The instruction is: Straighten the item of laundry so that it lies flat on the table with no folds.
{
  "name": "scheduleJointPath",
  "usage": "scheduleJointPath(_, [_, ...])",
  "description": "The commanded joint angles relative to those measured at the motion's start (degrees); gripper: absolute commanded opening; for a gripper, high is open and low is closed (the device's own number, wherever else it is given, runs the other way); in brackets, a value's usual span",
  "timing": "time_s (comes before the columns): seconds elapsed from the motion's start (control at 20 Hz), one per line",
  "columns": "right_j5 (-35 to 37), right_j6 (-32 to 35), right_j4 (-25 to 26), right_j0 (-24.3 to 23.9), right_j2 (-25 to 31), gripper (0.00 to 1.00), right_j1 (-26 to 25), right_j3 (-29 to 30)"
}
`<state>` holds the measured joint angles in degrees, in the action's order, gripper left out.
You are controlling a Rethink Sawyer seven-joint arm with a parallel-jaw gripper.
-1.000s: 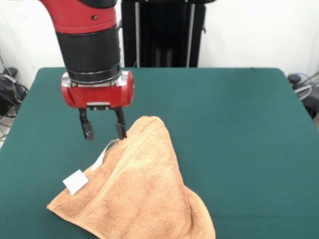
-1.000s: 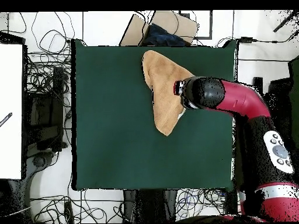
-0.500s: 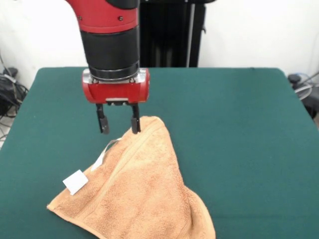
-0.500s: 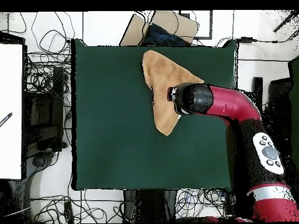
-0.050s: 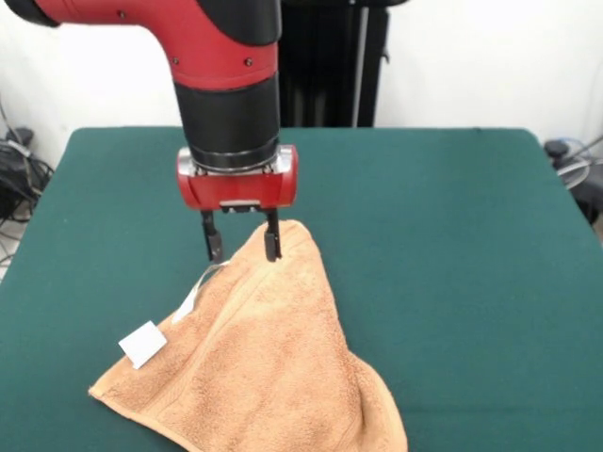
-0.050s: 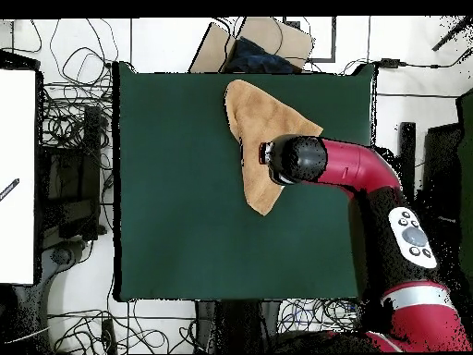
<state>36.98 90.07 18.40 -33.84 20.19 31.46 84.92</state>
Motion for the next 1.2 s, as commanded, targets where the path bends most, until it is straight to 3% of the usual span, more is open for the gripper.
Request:
scheduleJointPath(0.05, [-3.13, 4.40, 2.79, 1.76, -1.76, 1.00, -4.76, 3.15])
scheduleJointPath(0.5, [-2.77, 2.14, 3.32, 2.04, -1.24, 1.00, -9.84, 0.08])
scheduleJointPath(1.2, [-1.46, 0.30, 3.24, 2.31, -0.43, 1.00, -11.67, -2.47])
